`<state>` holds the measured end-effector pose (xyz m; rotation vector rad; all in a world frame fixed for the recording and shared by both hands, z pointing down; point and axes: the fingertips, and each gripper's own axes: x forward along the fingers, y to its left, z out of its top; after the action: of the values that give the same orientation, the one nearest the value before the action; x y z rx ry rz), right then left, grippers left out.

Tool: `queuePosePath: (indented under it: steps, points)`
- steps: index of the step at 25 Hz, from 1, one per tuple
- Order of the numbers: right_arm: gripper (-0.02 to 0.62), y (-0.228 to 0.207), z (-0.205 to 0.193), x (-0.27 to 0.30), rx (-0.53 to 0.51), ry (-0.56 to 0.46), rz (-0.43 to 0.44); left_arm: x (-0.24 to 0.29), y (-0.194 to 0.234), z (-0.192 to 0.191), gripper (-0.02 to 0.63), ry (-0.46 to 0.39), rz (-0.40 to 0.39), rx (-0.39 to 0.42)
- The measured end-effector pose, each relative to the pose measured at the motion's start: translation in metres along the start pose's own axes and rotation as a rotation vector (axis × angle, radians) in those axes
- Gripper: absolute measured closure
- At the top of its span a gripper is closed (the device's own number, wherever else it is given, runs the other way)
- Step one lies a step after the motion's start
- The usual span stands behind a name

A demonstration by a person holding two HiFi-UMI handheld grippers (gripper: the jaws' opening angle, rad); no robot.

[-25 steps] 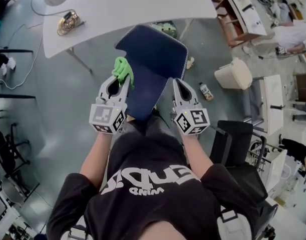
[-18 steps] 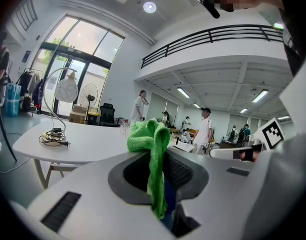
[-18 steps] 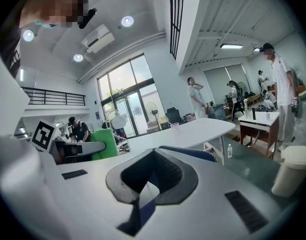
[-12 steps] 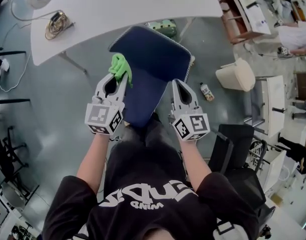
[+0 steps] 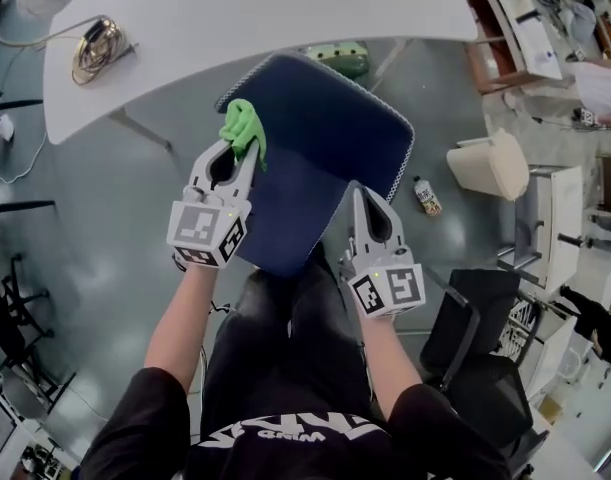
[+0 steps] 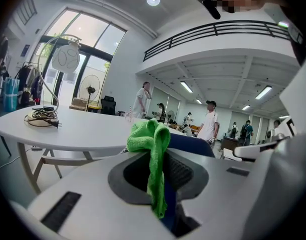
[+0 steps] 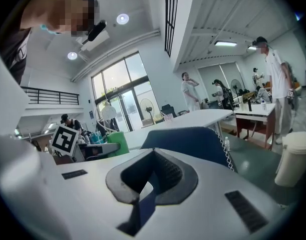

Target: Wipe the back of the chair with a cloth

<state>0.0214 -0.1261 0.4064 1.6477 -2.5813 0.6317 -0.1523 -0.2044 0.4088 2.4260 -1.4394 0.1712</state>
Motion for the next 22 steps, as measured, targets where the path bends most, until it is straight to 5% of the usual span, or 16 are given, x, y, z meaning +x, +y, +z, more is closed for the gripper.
queuePosePath:
  steps: [12, 22]
  points:
    - [0.603, -0.015, -0.069, 0.005, 0.055, 0.081, -0.021, 0.069, 0.042, -0.028, 0.549, -0.047, 0.026, 0.019]
    - [0.603, -0.035, -0.088, -0.005, 0.085, 0.094, -0.043, 0.102, 0.043, -0.031, 0.549, -0.061, 0.022, 0.029]
